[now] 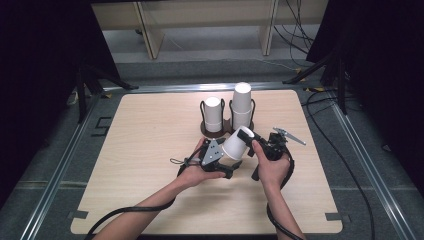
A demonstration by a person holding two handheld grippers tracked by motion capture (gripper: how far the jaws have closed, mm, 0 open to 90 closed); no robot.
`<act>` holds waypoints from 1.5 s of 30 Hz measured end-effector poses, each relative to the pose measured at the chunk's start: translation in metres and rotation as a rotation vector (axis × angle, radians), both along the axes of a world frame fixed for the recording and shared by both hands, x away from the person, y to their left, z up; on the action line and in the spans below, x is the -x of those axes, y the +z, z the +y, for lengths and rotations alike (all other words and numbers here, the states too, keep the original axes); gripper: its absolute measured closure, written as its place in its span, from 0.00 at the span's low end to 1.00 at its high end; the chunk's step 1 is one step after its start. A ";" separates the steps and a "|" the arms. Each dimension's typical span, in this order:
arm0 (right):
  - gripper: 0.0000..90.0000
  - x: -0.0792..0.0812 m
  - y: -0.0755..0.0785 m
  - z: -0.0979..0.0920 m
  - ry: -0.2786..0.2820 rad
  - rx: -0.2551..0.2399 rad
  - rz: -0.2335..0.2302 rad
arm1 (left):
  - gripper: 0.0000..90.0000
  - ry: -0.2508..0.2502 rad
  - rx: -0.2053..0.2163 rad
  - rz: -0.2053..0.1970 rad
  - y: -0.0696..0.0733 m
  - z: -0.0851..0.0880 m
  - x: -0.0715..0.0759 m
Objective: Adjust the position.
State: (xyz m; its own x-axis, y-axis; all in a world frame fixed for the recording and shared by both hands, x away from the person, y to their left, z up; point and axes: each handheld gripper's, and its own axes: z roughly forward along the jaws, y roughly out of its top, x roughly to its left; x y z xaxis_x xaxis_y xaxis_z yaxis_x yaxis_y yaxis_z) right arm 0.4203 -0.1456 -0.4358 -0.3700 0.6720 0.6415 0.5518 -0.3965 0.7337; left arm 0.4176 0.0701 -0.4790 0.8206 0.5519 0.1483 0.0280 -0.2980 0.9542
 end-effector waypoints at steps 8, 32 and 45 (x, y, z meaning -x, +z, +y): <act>0.40 0.000 0.000 0.000 0.005 -0.011 0.002 | 0.07 0.010 0.010 0.002 -0.002 0.000 -0.002; 0.40 0.000 0.003 0.000 -0.003 -0.027 -0.005 | 0.14 0.022 0.021 0.014 -0.007 -0.001 -0.004; 0.38 -0.001 0.001 -0.001 -0.013 -0.033 -0.020 | 0.22 0.011 0.014 0.004 -0.005 0.002 -0.005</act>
